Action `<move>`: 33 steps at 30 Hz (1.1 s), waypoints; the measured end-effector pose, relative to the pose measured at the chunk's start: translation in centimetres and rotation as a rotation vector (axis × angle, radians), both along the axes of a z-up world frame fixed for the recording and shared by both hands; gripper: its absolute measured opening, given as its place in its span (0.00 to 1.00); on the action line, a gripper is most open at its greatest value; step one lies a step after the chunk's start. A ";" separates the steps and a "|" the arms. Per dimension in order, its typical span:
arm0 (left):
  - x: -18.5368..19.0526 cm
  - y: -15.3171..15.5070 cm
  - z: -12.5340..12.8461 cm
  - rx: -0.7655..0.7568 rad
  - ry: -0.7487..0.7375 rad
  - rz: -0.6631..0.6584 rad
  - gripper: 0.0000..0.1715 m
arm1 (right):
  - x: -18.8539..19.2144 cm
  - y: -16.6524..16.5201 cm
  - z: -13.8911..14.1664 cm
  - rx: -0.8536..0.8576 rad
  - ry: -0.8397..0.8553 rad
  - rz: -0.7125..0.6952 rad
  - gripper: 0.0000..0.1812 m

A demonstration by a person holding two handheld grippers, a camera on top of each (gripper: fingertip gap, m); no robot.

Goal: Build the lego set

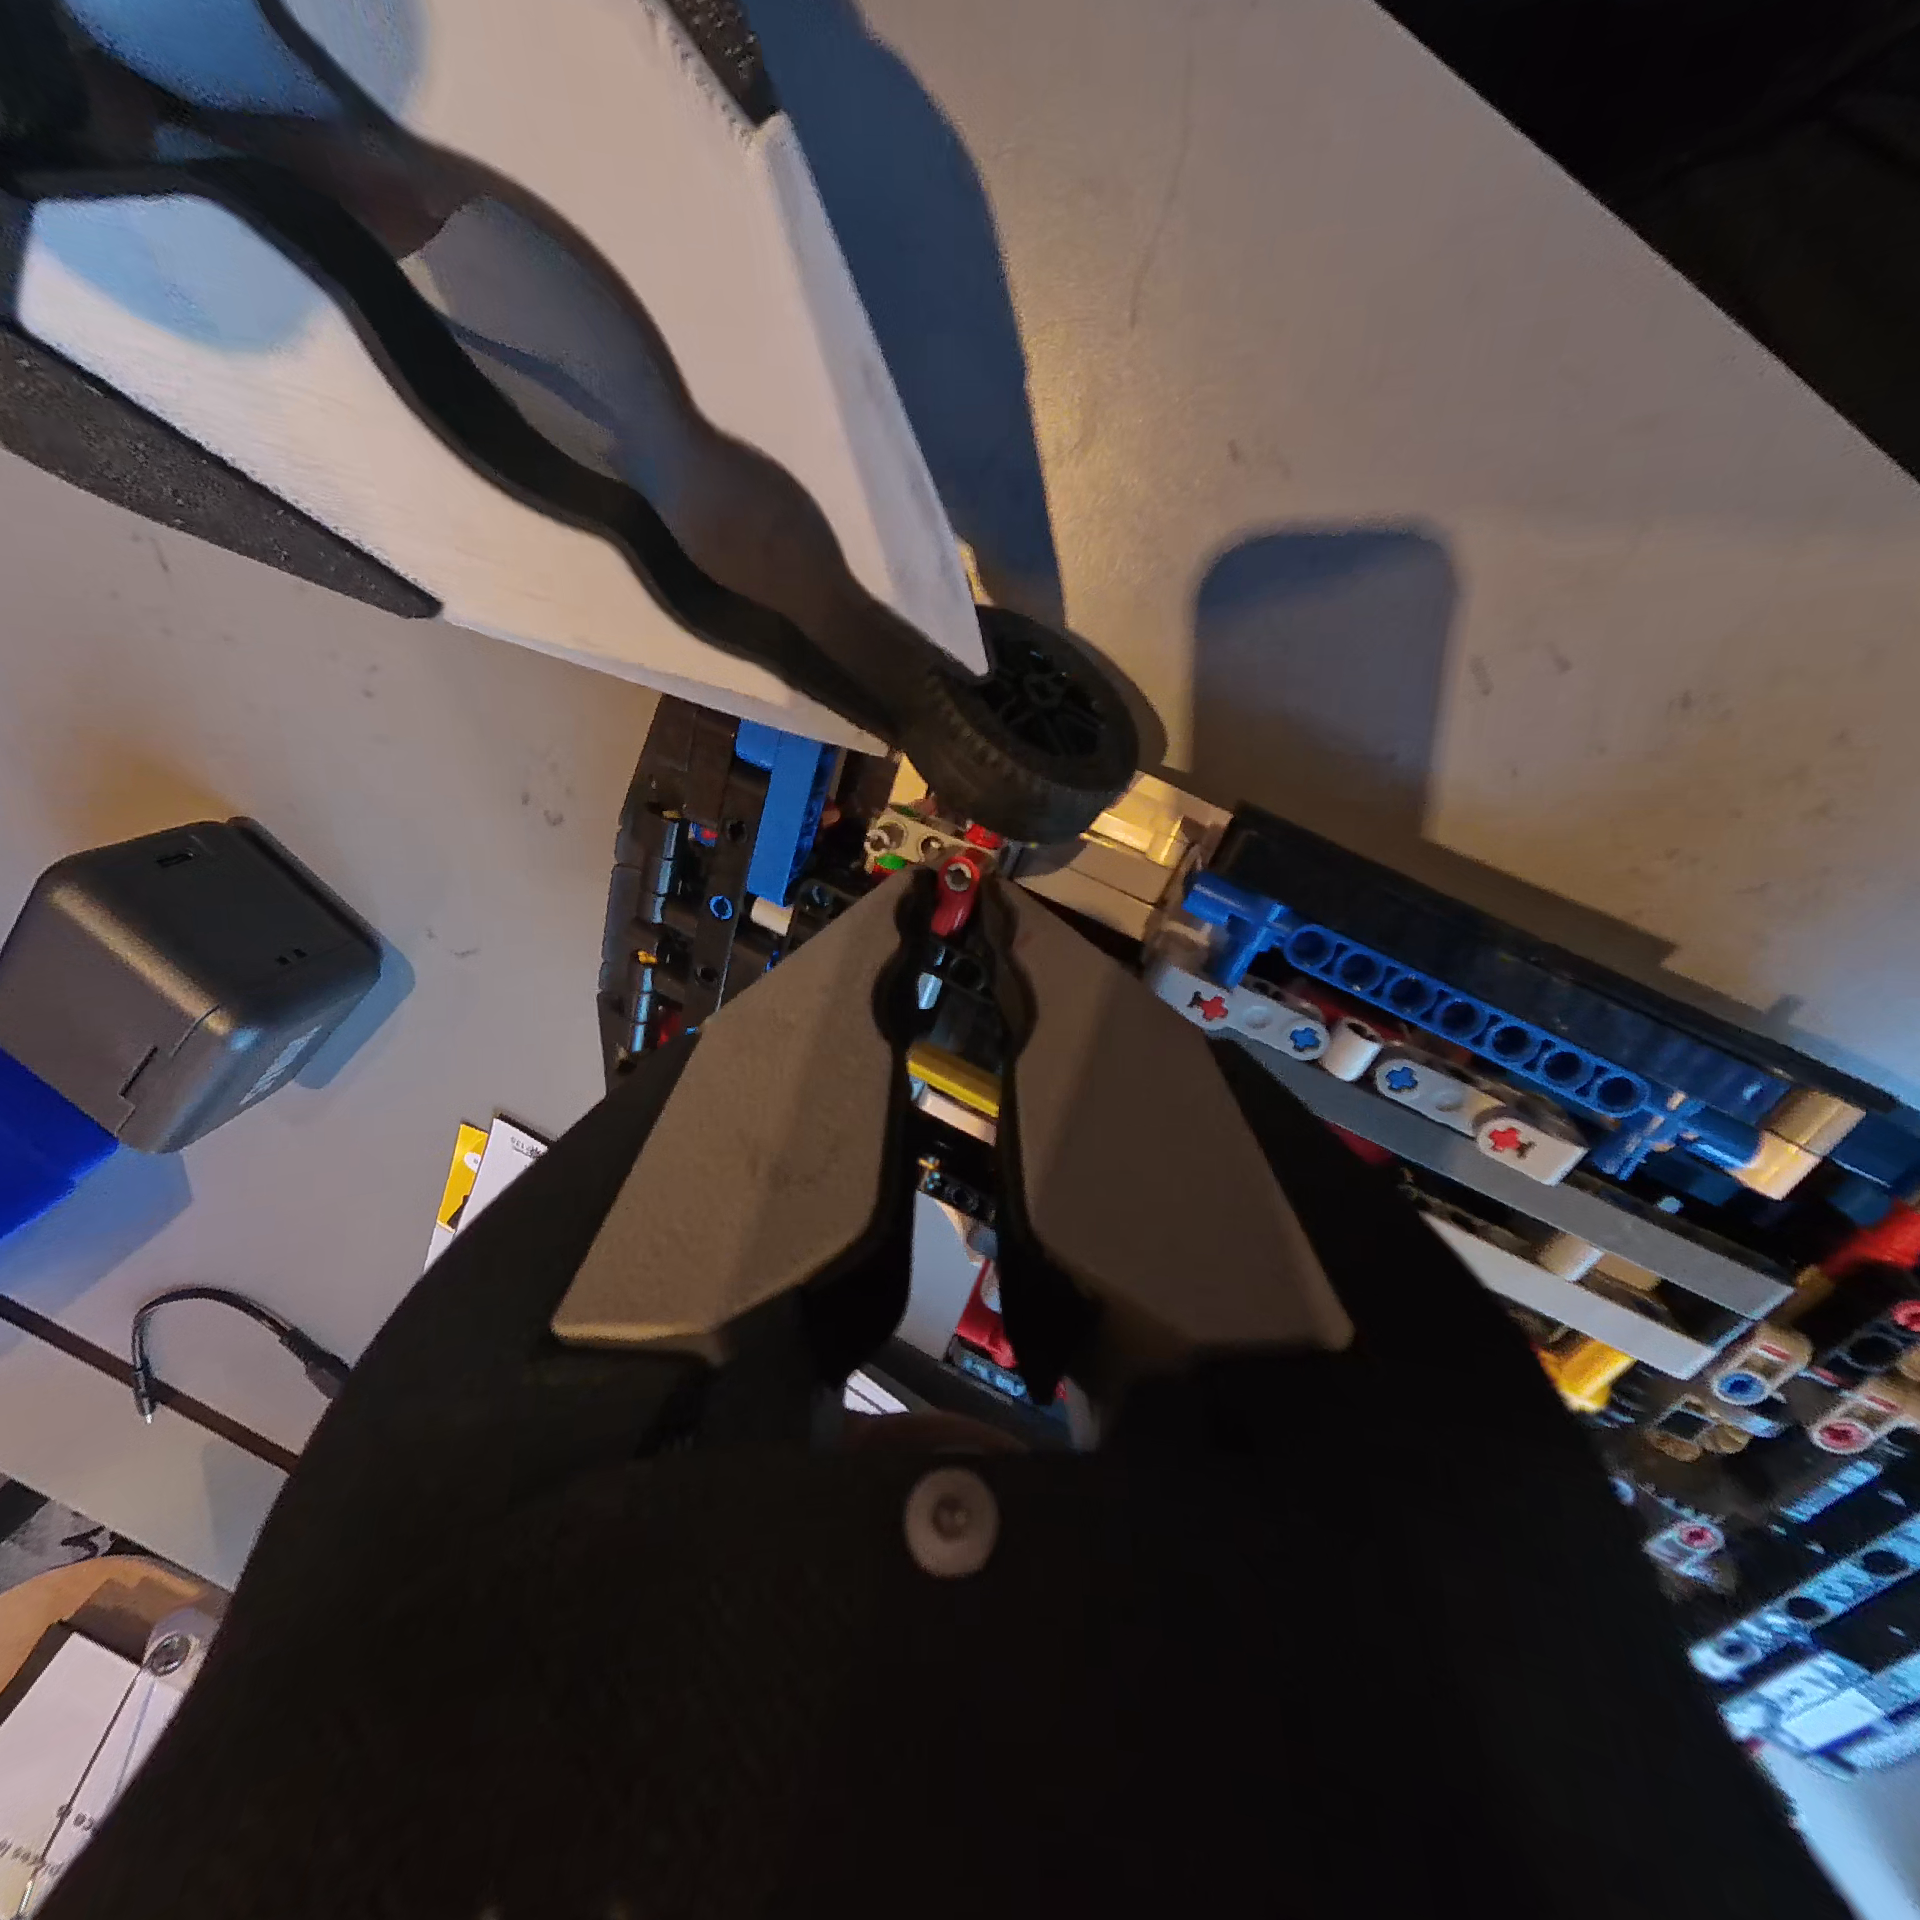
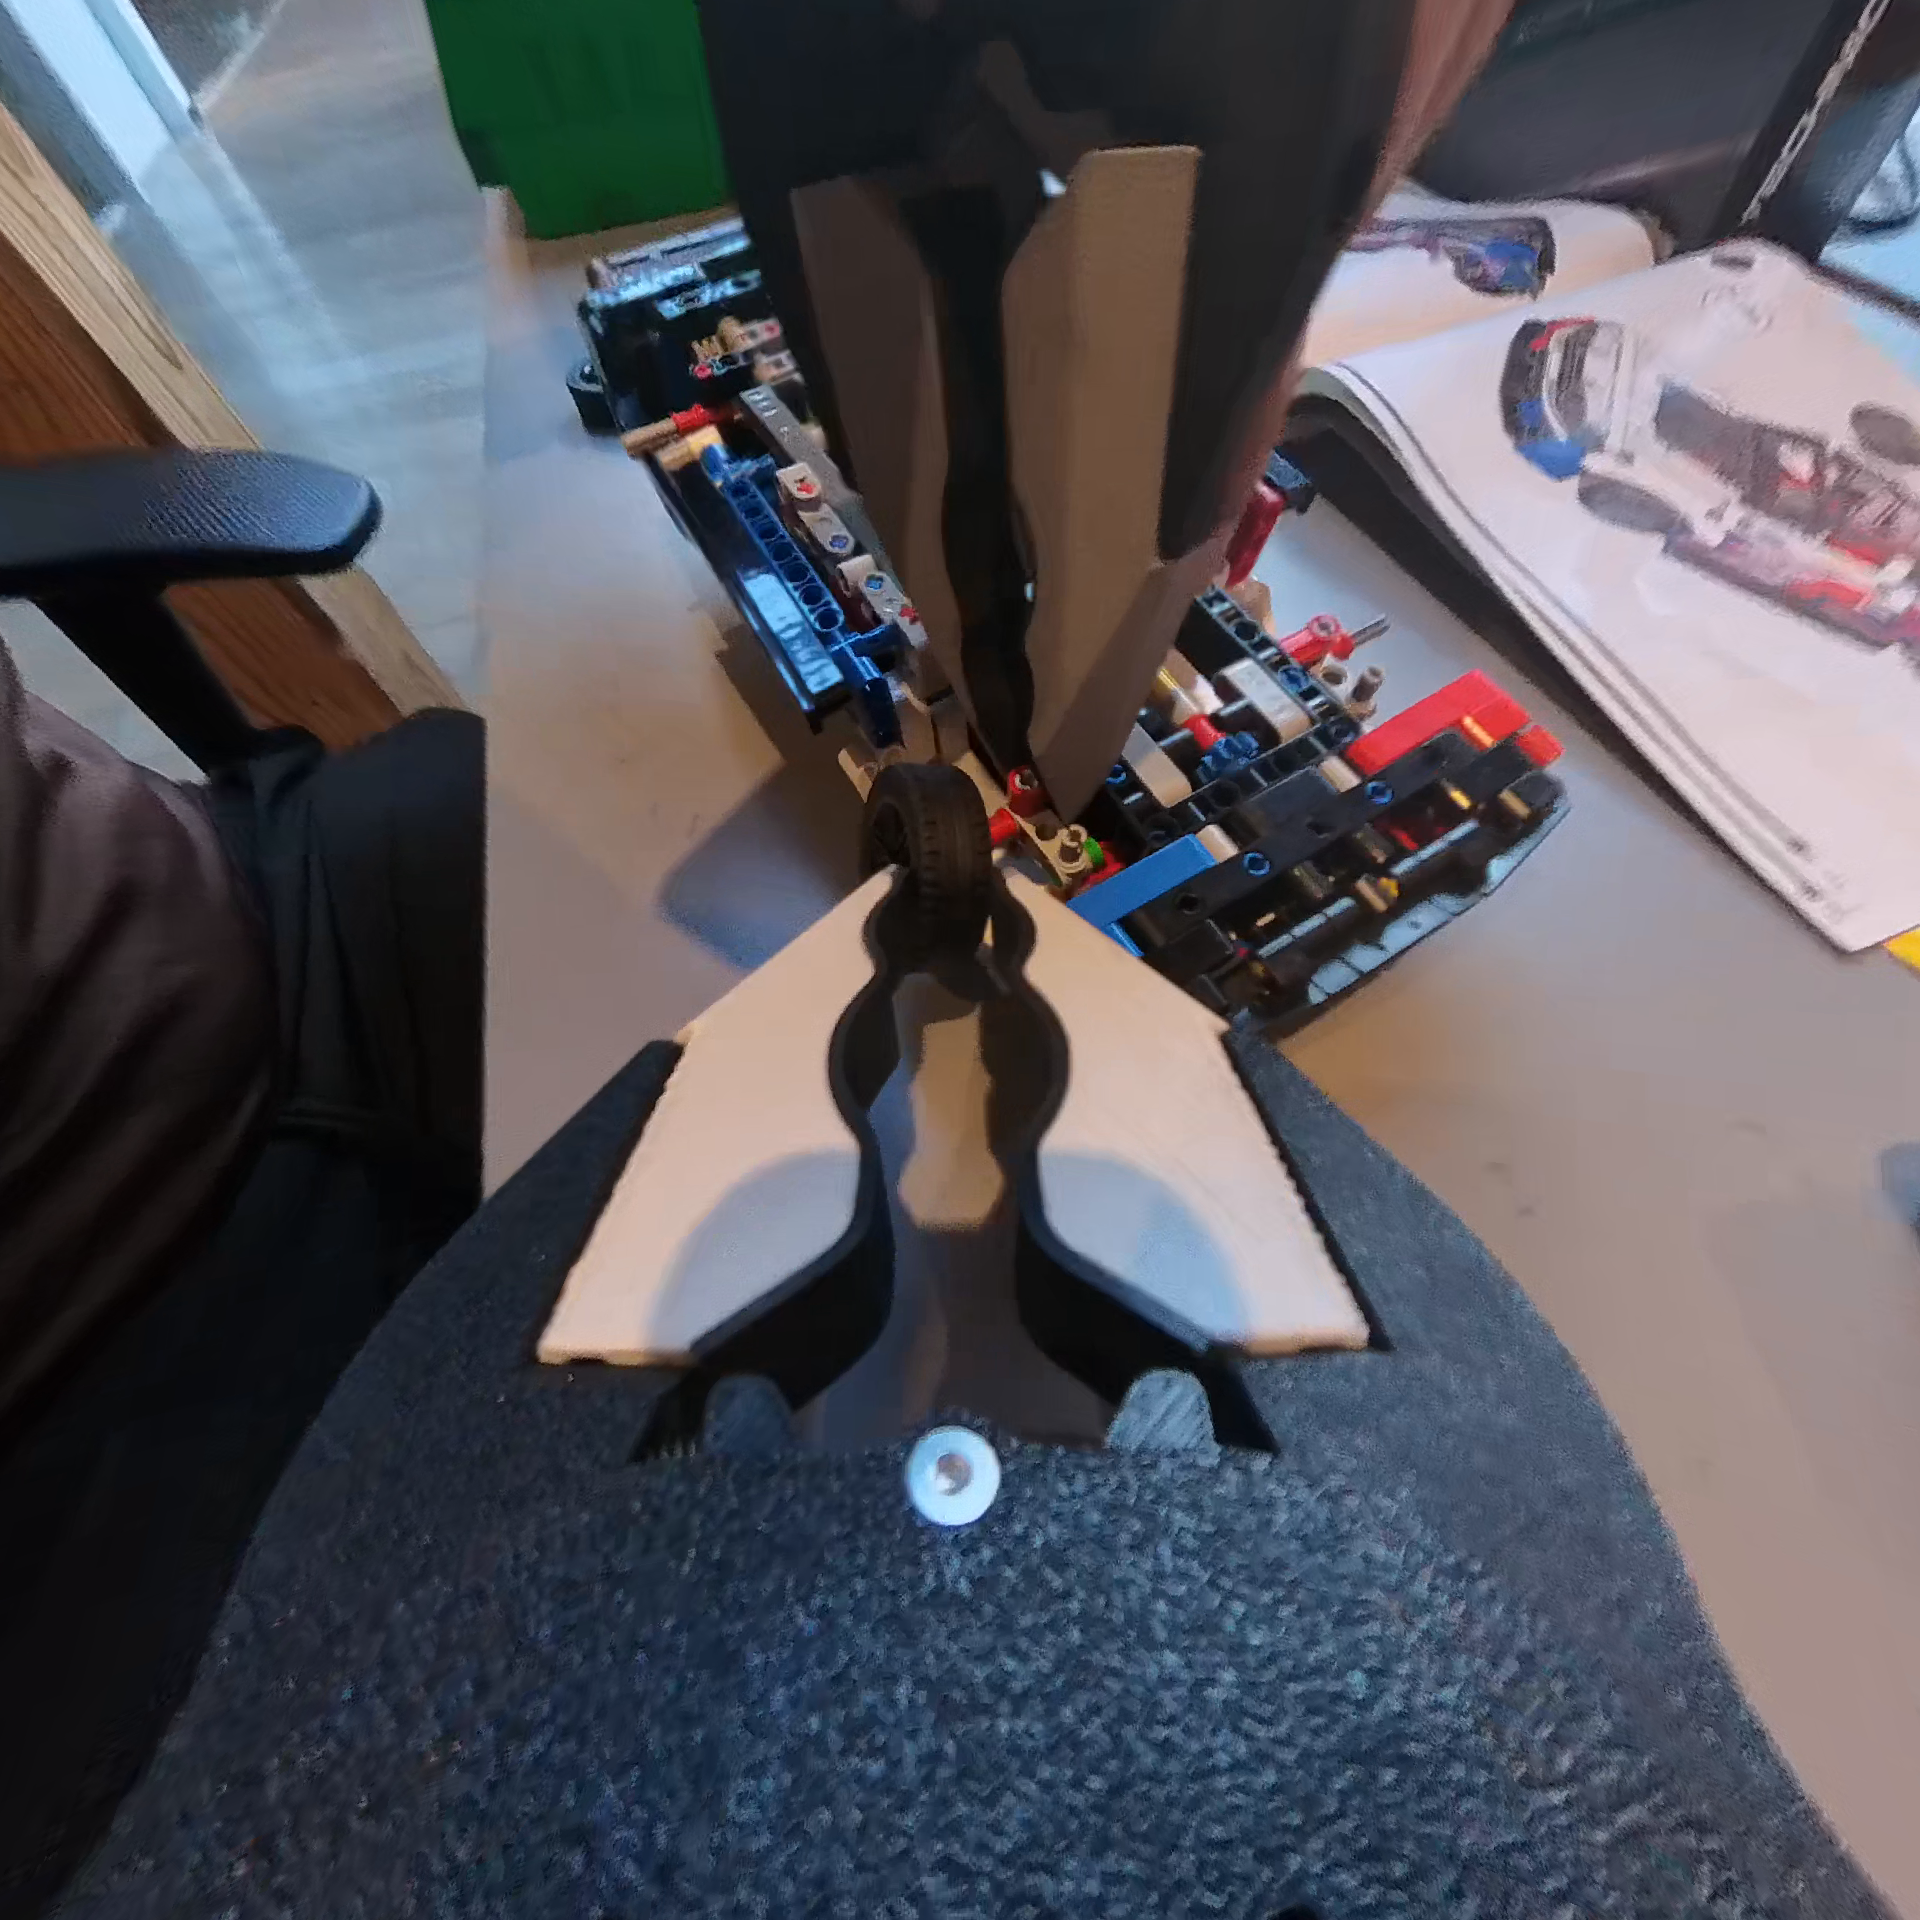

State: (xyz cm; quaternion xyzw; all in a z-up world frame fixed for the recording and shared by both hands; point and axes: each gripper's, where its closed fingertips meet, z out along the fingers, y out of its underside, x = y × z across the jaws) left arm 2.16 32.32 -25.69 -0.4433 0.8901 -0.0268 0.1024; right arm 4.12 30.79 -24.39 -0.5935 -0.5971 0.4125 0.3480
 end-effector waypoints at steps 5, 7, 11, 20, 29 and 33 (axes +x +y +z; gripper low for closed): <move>0.1 -0.7 -0.1 -0.037 -0.014 -0.032 0.03 | 0.2 2.5 0.6 0.314 0.007 -0.070 0.00; 0.2 -0.9 -0.1 -0.045 -0.011 -0.007 0.03 | 0.2 2.0 1.0 0.248 0.013 -0.041 0.00; 0.2 -0.6 -0.1 -0.035 -0.040 0.015 0.03 | 1.4 1.7 1.3 0.116 0.032 -0.109 0.00; 0.0 -0.1 0.0 0.030 -0.122 0.078 0.04 | 7.9 -5.7 -2.1 0.081 -0.165 -0.252 0.26; -0.3 -0.3 1.2 0.088 -0.186 0.115 0.04 | 7.8 -2.3 -4.5 -0.078 -0.216 -0.361 0.18; 0.1 -0.4 3.8 0.111 -0.295 0.159 0.08 | 7.6 -1.2 -1.0 -0.227 -0.110 -0.360 0.18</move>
